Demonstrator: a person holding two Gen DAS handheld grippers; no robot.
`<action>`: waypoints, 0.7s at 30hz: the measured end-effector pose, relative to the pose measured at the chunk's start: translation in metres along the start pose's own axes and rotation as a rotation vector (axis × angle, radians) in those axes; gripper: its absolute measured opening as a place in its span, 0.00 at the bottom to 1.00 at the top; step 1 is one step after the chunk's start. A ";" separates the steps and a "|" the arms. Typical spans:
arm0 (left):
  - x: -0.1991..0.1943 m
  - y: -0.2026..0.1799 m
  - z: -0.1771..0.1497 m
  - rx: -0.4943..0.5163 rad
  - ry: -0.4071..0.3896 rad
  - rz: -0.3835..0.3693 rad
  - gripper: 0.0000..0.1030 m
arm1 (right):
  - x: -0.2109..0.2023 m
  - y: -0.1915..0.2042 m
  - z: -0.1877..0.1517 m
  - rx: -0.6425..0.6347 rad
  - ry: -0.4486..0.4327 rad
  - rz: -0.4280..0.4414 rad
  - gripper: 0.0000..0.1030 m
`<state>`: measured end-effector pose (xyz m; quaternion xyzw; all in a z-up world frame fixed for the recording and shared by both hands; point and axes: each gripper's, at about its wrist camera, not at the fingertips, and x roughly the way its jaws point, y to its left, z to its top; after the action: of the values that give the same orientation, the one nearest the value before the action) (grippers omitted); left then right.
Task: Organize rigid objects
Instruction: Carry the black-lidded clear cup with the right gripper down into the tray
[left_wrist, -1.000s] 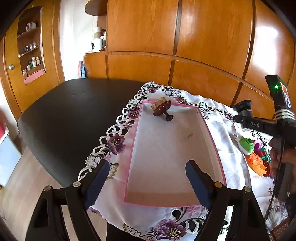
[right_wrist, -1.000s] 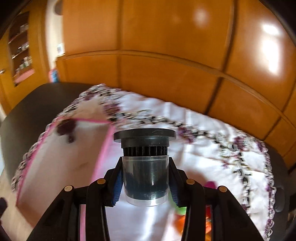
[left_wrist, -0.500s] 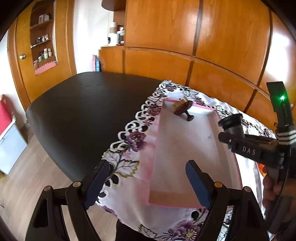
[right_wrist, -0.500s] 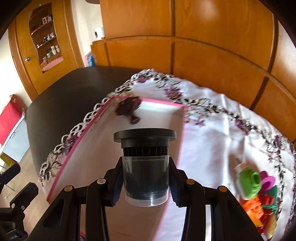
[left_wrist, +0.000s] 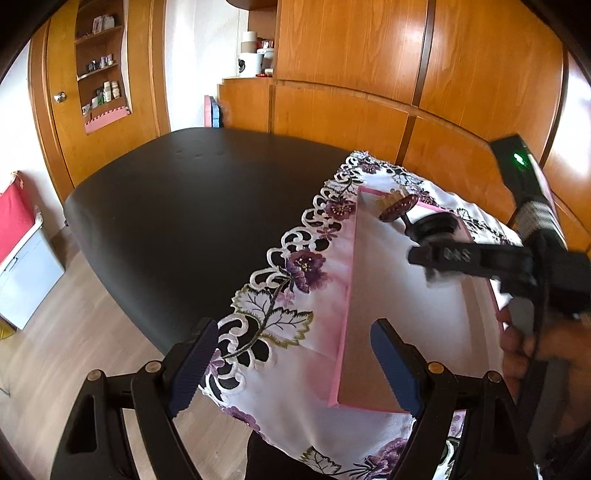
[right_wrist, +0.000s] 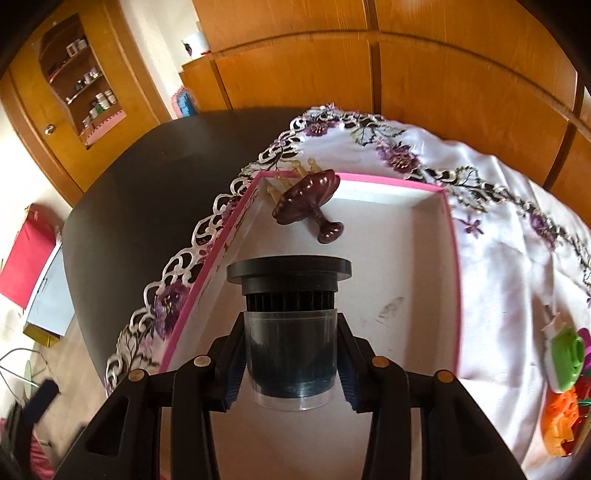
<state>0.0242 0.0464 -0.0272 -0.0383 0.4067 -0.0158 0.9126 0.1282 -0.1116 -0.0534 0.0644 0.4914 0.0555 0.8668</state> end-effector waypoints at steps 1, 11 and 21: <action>0.001 0.000 0.000 0.000 0.003 0.000 0.82 | 0.005 0.002 0.002 0.007 0.009 0.000 0.41; 0.010 0.003 -0.003 -0.011 0.030 0.003 0.82 | 0.039 0.010 0.008 0.018 0.058 0.013 0.44; 0.009 0.004 -0.004 -0.018 0.026 0.010 0.82 | 0.031 0.015 -0.006 -0.041 0.041 -0.003 0.51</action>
<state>0.0272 0.0501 -0.0366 -0.0440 0.4188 -0.0081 0.9070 0.1381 -0.0914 -0.0799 0.0448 0.5081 0.0654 0.8577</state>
